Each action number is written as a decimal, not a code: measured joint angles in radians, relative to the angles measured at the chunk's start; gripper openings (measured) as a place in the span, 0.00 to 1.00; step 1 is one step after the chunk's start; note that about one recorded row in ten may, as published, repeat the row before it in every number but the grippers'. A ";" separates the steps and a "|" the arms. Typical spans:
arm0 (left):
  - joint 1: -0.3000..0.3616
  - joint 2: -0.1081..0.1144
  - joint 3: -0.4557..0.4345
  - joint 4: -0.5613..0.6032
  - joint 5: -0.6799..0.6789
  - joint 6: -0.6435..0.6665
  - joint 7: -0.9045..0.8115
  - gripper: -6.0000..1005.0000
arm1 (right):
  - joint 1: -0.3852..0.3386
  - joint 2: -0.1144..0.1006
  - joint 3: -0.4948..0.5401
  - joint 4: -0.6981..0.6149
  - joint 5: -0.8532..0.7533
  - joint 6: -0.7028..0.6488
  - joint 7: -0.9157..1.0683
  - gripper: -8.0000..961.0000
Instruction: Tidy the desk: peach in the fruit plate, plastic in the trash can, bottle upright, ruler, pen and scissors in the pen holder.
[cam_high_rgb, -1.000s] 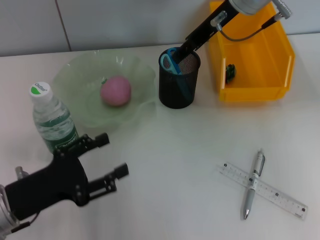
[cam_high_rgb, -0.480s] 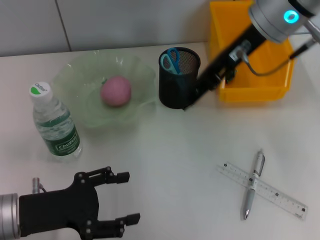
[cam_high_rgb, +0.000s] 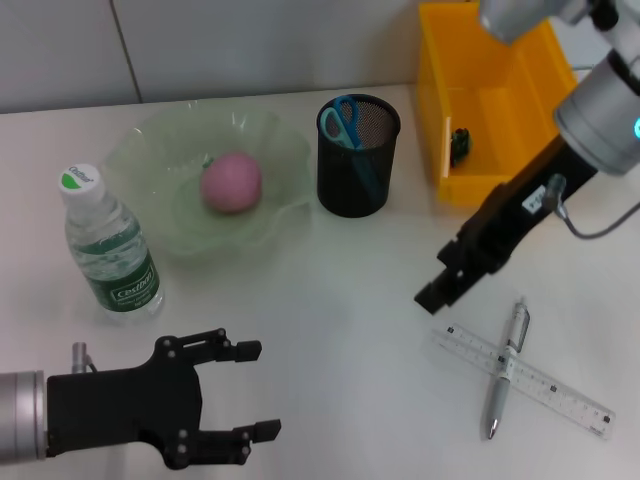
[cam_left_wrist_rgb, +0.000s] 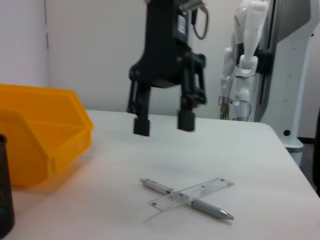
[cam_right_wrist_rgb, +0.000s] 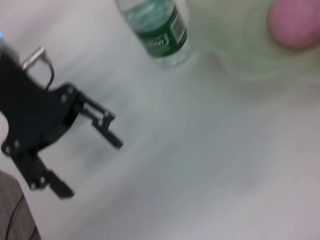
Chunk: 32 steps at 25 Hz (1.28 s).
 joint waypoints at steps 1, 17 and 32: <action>0.000 0.000 0.000 0.000 0.000 0.000 0.000 0.81 | 0.000 0.000 0.000 0.000 0.000 0.000 0.000 0.79; -0.018 -0.015 0.002 -0.015 0.002 -0.076 -0.046 0.81 | -0.101 0.007 -0.230 0.032 -0.065 0.159 0.045 0.79; -0.029 -0.014 -0.004 -0.030 -0.007 -0.086 -0.049 0.81 | -0.144 0.010 -0.381 0.049 -0.085 0.290 0.102 0.77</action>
